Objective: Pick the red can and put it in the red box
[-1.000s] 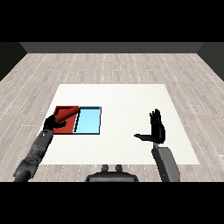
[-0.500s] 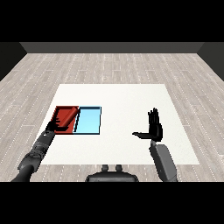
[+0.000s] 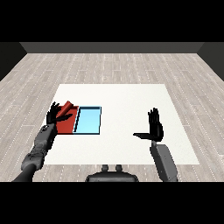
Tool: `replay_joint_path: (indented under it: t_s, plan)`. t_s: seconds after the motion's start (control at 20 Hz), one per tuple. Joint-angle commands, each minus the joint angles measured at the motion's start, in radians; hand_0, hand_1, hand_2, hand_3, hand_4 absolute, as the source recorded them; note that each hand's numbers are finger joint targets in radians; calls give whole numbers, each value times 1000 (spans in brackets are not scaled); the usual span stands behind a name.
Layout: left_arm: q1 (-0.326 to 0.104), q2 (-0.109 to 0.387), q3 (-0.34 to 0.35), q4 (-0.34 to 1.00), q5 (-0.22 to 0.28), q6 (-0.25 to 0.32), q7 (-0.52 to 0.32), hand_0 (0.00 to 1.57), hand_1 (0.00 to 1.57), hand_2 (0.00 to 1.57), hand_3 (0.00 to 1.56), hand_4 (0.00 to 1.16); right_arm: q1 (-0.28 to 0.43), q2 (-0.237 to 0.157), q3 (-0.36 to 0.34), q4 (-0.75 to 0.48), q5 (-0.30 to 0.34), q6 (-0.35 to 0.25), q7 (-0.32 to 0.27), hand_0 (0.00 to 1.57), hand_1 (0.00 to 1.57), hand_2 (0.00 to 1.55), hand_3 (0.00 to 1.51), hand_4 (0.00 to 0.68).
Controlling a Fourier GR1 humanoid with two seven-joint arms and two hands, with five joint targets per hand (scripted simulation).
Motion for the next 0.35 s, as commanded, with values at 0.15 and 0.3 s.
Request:
replay_joint_path:
  t_s: [0.15, 0.3]
  plan:
    - [45, -195, 99, -259, 181, -255, -277, 0, 0, 0, 0, 0, 7, -21, 0, -5, 9, 19, -4, 0, 0, 0, 0, 0]
    - [162, -270, 47, -389, 173, -266, -314, 0, 0, 0, 0, 0, 46, -34, 1, 58, 23, 87, -99, 0, 0, 0, 0, 0]
